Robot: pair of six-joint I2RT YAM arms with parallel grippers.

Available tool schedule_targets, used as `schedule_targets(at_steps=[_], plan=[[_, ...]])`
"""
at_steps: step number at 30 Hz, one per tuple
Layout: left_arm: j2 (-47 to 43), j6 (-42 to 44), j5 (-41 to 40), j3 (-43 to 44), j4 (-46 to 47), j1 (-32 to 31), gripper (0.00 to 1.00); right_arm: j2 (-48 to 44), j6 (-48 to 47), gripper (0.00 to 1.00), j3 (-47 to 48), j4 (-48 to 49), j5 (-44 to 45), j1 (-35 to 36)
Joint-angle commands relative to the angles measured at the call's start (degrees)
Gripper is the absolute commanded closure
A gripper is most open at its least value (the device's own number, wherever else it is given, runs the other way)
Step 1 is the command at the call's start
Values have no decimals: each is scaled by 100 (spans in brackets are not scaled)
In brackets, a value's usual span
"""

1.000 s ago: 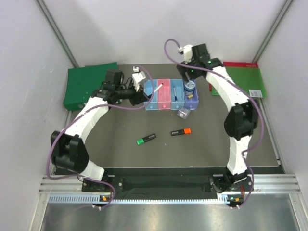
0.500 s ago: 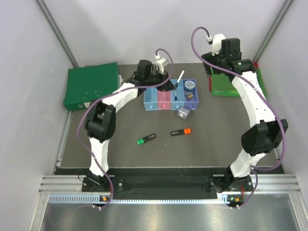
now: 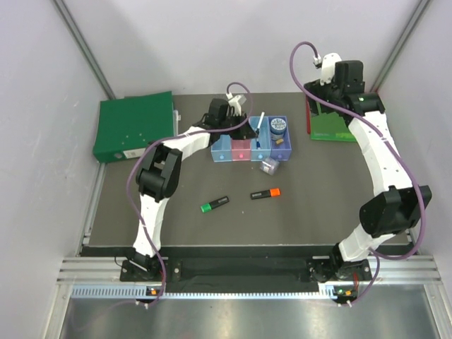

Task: Sort the stationery into containers
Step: Place the pen in the storage box, then pick up the pen from the center of the board.

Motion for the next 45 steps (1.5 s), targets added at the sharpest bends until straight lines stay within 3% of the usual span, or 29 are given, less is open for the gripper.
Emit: schedule_targets(at_steps=[1,6,11,16,25,28,30,31,33,34,35,36,37,40,42,45], plan=[[-285,-206,-58,-160,270,-52,100,-253,128,20,-20,267,-72,-64],[-250,-294,74,-108,279,-52,100,-306,119,20,-64,285,-54,-73],[-276,-320,144,-116,367,-52,75,-367,110,19,-152,302,-54,-100],[-294,-347,179,-90,455,-52,67,-402,119,19,-187,311,-54,-117],[-355,-251,521,463,350,-52,66,-551,23,20,-310,188,-177,-135],[-618,477,967,735,-9,-52,65,-718,-397,20,-608,-13,-535,-108],[-916,1679,1329,815,-939,-44,62,-824,-671,20,-923,-102,-642,-38],[-1048,2676,1513,798,-1412,-44,58,-955,-933,20,-1030,-172,-669,-21],[-1444,3761,1498,615,-2905,-44,55,-1105,-1128,19,-1319,-207,-687,-3],[-1567,4950,1332,535,-3451,-61,52,-1253,-1225,19,-1391,-242,-687,6],[-1794,5458,1130,421,-3952,-87,46,-1325,-1261,18,-1452,-243,-696,6],[-1901,5898,885,89,-4845,-114,44,-1404,-1278,18,-1549,-251,-678,-3],[-2007,6581,630,-106,-5176,-175,42,-1578,-1331,18,-1593,-251,-678,6],[-2341,7062,-398,-1081,-6004,-289,28,-1904,-1393,18,-1743,-269,-661,15],[-2517,7010,-1067,-1790,-6005,-333,14,-2063,-1428,18,-1796,-330,-652,6],[-2667,6808,-1534,-2408,-5944,-395,1,-2318,-1586,18,-1866,-593,-739,23]])
